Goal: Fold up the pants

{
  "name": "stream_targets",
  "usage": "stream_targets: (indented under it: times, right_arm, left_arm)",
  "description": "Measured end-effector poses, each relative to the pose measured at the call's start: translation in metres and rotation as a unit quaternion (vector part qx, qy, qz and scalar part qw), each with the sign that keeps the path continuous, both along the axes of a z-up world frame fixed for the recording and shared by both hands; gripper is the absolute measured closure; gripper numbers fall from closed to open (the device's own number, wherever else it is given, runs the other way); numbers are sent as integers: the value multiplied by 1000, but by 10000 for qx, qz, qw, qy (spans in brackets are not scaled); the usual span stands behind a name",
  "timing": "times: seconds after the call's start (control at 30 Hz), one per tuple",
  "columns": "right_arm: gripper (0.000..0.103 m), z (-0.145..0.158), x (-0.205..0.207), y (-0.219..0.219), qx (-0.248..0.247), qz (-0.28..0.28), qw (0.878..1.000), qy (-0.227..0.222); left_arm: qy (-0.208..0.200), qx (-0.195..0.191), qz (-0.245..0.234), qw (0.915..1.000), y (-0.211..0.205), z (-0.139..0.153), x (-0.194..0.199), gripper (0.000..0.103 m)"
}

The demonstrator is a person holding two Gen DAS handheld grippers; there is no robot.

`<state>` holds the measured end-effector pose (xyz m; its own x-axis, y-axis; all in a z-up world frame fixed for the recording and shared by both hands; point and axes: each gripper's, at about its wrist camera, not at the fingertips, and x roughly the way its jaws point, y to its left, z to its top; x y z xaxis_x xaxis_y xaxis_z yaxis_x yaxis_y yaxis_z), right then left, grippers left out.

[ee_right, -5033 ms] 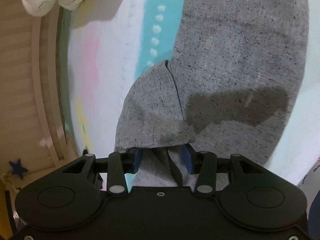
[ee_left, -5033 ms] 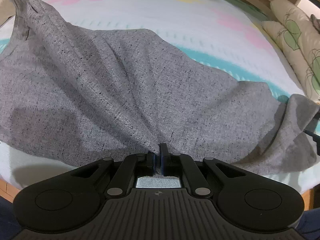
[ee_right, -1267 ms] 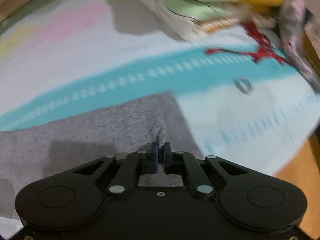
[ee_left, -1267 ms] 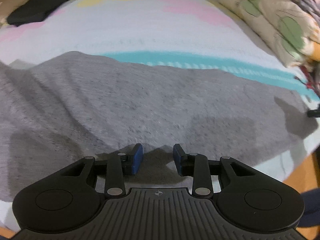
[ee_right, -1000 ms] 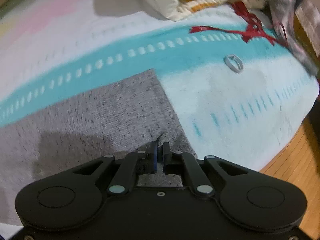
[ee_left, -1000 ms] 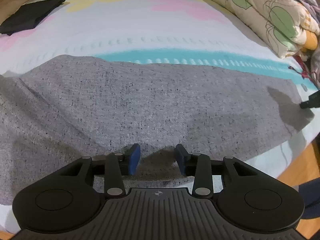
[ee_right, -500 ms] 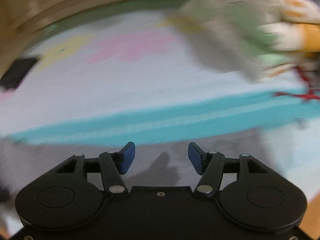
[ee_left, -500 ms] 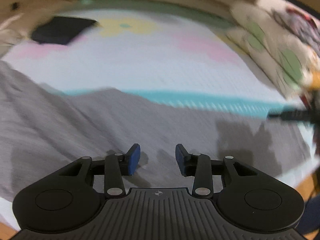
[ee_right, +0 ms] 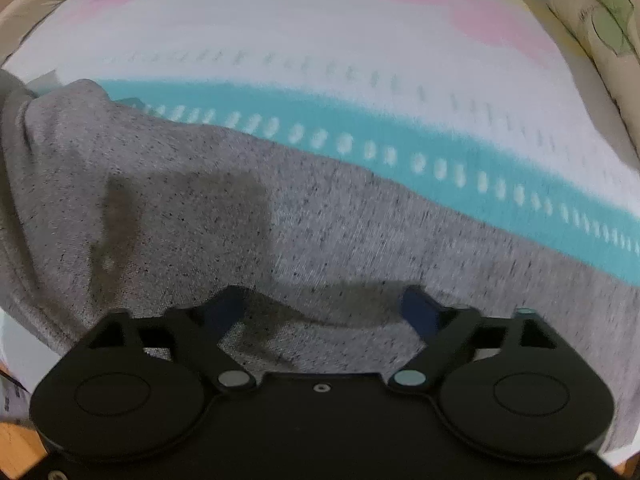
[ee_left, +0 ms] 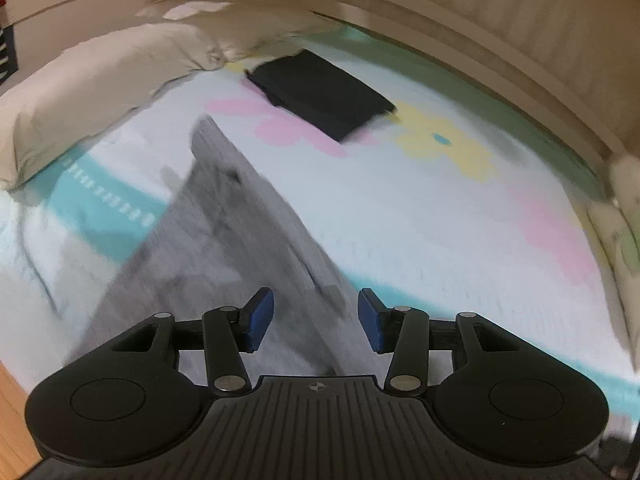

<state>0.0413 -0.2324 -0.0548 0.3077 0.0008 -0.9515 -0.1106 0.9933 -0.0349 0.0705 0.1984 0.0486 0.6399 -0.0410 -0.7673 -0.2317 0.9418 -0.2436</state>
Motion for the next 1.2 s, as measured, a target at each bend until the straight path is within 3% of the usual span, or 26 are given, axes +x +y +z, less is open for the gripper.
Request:
stream_targets:
  times: [0.1, 0.3, 0.33, 0.37, 0.4, 0.47, 0.53, 0.6, 0.7, 0.8, 1.0, 1.03, 1.2]
  right_arm:
    - [1, -5, 1, 0, 6, -134, 9999, 62]
    - [0, -10, 3, 6, 65, -183, 9998, 28]
    - [0, -11, 3, 7, 78, -181, 9998, 8]
    - [0, -12, 4, 7, 85, -184, 9998, -8]
    - [0, -13, 4, 8, 87, -185, 9998, -24]
    - [0, -14, 4, 9, 88, -180, 9998, -58]
    - [0, -15, 1, 8, 115, -168, 9997, -112]
    - [0, -15, -3, 9, 137, -152, 9997, -161]
    - [0, -12, -10, 5, 141, -143, 9995, -243]
    - [0, -11, -19, 4, 142, -144, 9993, -302]
    - [0, -9, -19, 7, 71, -141, 9995, -276]
    - [0, -9, -19, 7, 74, -140, 9995, -265]
    - [0, -10, -18, 0, 213, 70, 9993, -304]
  left_arm:
    - [100, -91, 188, 9997, 8, 2, 26, 41]
    - [755, 36, 313, 9966, 10, -26, 79, 41]
    - [851, 114, 328, 9958, 9, -32, 84, 44]
    - [946, 241, 384, 9945, 8, -37, 89, 54]
    - [971, 355, 473, 9935, 7, -38, 91, 89]
    - [886, 373, 659, 9932, 7, -28, 84, 92]
    - [484, 341, 725, 9956, 7, -7, 66, 92]
    - [117, 573, 688, 9959, 2, 16, 33, 92]
    - [-68, 396, 796, 9960, 11, 28, -14, 92]
    - [239, 125, 1045, 9942, 30, 4, -49, 91]
    - [1333, 13, 1451, 9804, 60, -81, -58, 86]
    - [1392, 15, 1485, 9791, 63, -91, -58, 81]
    - [1270, -204, 1566, 9792, 80, -93, -54, 80]
